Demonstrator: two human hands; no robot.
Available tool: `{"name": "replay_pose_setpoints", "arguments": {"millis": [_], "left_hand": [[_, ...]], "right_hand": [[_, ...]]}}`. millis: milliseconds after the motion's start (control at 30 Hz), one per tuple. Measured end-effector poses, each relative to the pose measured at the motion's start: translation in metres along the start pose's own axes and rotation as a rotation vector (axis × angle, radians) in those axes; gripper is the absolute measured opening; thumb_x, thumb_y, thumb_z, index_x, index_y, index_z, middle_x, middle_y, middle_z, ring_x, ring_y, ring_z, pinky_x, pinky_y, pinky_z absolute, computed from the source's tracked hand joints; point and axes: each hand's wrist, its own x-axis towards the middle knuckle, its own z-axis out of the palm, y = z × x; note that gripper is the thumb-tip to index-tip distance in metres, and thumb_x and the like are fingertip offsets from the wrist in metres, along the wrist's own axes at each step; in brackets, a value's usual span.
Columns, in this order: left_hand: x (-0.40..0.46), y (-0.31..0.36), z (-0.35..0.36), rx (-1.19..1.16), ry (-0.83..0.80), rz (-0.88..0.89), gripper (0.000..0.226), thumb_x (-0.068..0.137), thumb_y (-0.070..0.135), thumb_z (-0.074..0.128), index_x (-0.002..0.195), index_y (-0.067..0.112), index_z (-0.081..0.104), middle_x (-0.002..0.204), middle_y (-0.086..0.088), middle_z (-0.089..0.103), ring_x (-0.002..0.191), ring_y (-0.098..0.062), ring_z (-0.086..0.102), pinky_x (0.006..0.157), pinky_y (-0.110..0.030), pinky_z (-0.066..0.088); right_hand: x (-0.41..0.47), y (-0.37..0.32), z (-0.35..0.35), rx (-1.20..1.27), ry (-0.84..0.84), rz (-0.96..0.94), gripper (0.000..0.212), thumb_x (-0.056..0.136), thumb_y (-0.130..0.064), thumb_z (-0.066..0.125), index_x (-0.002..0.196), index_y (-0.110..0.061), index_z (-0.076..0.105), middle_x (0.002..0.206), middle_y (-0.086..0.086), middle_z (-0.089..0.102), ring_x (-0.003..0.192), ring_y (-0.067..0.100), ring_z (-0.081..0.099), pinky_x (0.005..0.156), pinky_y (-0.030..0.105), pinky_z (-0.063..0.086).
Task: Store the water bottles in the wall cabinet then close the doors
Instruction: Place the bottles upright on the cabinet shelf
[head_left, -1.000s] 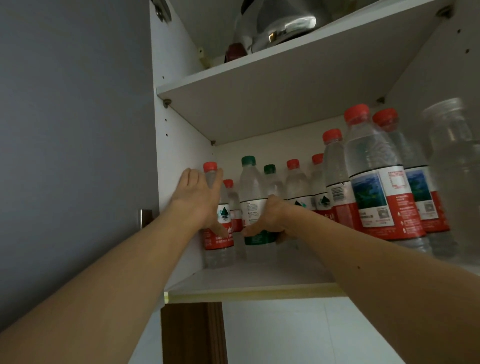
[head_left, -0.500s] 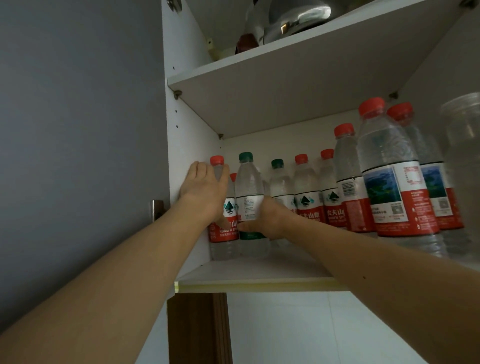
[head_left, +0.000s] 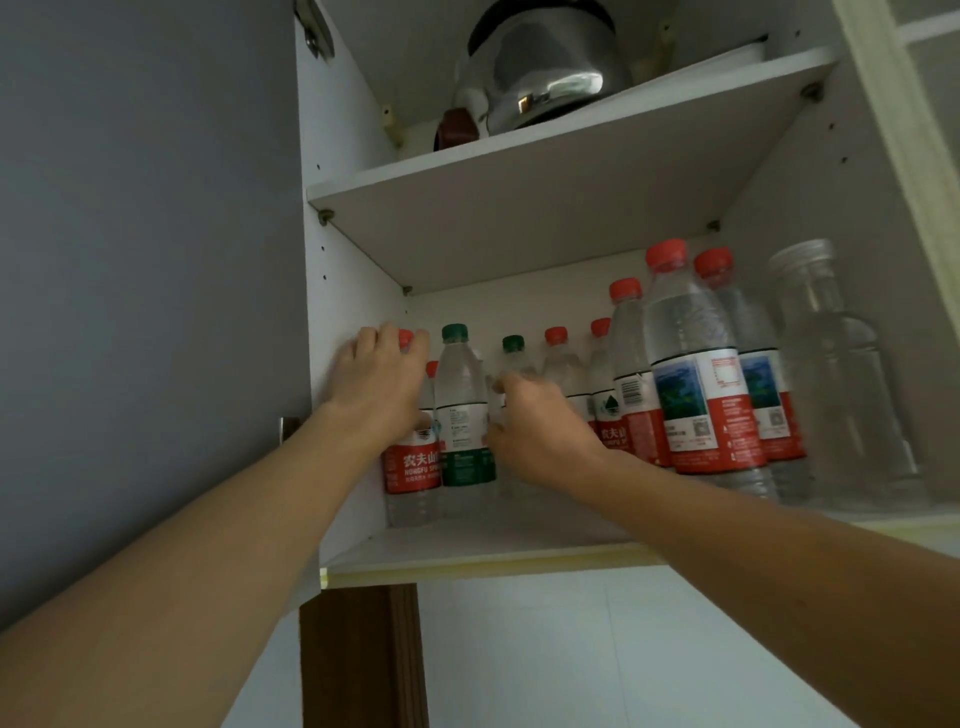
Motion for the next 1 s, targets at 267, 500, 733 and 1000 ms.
{"name": "replay_pose_setpoints", "arguments": {"millis": [267,500,733,1000], "left_hand": [[0.001,0.068,-0.051,-0.778,0.188,0.009,0.059,0.096,0.049,0.059,0.145,0.020,0.043,0.145,-0.003,0.042,0.131,-0.021,0.046,0.104,-0.039,0.043],[-0.002,0.149,-0.075,-1.034,0.037,0.187,0.081,0.086,0.064,0.064,0.151,0.029,0.029,0.150,0.000,0.040,0.129,-0.021,0.051,0.105,-0.049,0.048],[-0.012,0.197,-0.061,-1.247,0.024,0.118,0.121,0.074,0.064,0.079,0.157,0.038,-0.005,0.158,-0.004,0.033,0.119,-0.011,0.056,0.094,-0.032,0.048],[-0.014,0.196,-0.060,-1.335,-0.027,0.101,0.121,0.078,0.038,0.085,0.155,0.045,-0.009,0.144,-0.006,0.049,0.108,-0.024,0.064,0.088,-0.046,0.059]], "right_hand": [[-0.065,0.020,-0.103,-0.232,0.603,-0.379,0.026,0.089,-0.010,0.057,0.116,-0.010,0.058,0.115,0.004,0.054,0.106,0.021,0.046,0.089,0.035,0.045],[-0.093,0.064,-0.140,-0.320,0.679,-0.141,0.040,0.089,-0.016,0.060,0.127,-0.017,0.047,0.132,0.001,0.039,0.120,0.018,0.036,0.101,0.036,0.039],[-0.108,0.088,-0.145,-0.195,0.500,0.224,0.071,0.091,-0.020,0.066,0.150,-0.016,0.026,0.148,0.010,0.028,0.134,0.030,0.032,0.108,0.044,0.038],[-0.117,0.095,-0.143,-0.129,0.431,0.396,0.095,0.092,-0.024,0.072,0.158,-0.022,0.004,0.149,0.016,0.037,0.123,0.036,0.054,0.098,0.048,0.050]]}}
